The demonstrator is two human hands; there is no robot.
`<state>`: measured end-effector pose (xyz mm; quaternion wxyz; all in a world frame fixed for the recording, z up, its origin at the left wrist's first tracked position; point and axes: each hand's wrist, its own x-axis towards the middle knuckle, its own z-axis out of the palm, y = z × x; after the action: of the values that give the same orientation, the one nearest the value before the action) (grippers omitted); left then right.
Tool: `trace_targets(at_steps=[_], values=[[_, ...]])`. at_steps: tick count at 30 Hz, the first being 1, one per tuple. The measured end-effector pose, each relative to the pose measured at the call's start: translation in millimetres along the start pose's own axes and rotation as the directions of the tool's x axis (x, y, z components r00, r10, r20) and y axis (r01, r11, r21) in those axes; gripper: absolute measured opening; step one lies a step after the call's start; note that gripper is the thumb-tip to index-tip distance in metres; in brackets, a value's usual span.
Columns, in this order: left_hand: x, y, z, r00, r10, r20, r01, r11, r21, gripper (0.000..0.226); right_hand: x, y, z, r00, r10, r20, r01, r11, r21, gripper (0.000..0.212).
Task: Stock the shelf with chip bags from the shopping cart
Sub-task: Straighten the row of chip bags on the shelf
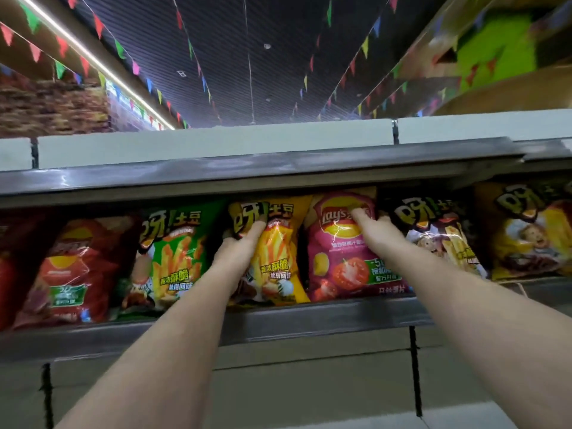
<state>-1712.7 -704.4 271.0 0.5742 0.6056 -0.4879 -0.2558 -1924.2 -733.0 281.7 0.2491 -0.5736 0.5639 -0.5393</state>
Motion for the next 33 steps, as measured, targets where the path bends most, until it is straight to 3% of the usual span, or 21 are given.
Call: trace_targets(at_steps=[4, 8, 11, 19, 23, 28, 31, 33], values=[[4, -4, 9, 0.997, 0.054, -0.054, -0.05, 0.997, 0.061, 0.084, -1, 0, 5, 1.0, -0.007, -0.003, 0.007, 0.999, -0.036, 0.073], [1, 1, 11, 0.986, 0.084, -0.143, -0.063, 0.988, 0.144, 0.077, 1, -1, 3, 1.0, -0.004, 0.007, 0.005, 0.998, -0.062, 0.073], [-2, 13, 16, 0.949, 0.188, -0.255, -0.116, 0.956, 0.271, 0.071, 1, -3, 0, 0.996, -0.064, -0.055, 0.057, 0.99, -0.129, 0.069], [-18, 25, 29, 0.964, 0.167, -0.206, -0.063, 0.899, 0.434, 0.068, -7, -5, -2, 0.988, -0.153, -0.031, 0.135, 0.938, -0.319, 0.062], [-36, 24, 22, 0.904, 0.359, -0.232, -0.235, 0.87, 0.432, 0.061, -23, -13, 1, 0.903, -0.401, -0.157, 0.282, 0.827, -0.486, 0.056], [-49, 17, -5, 0.818, 0.5, -0.285, -0.378, 0.84, 0.39, 0.053, -58, -33, 32, 0.814, -0.58, -0.03, 0.527, 0.759, -0.383, 0.058], [-51, 14, -31, 0.774, 0.521, -0.359, -0.394, 0.841, 0.372, 0.047, -73, -48, 51, 0.814, -0.58, 0.032, 0.564, 0.777, -0.279, 0.058], [-44, 10, -55, 0.79, 0.46, -0.405, -0.325, 0.875, 0.36, 0.047, -78, -57, 62, 0.837, -0.544, 0.05, 0.539, 0.808, -0.237, 0.058]])
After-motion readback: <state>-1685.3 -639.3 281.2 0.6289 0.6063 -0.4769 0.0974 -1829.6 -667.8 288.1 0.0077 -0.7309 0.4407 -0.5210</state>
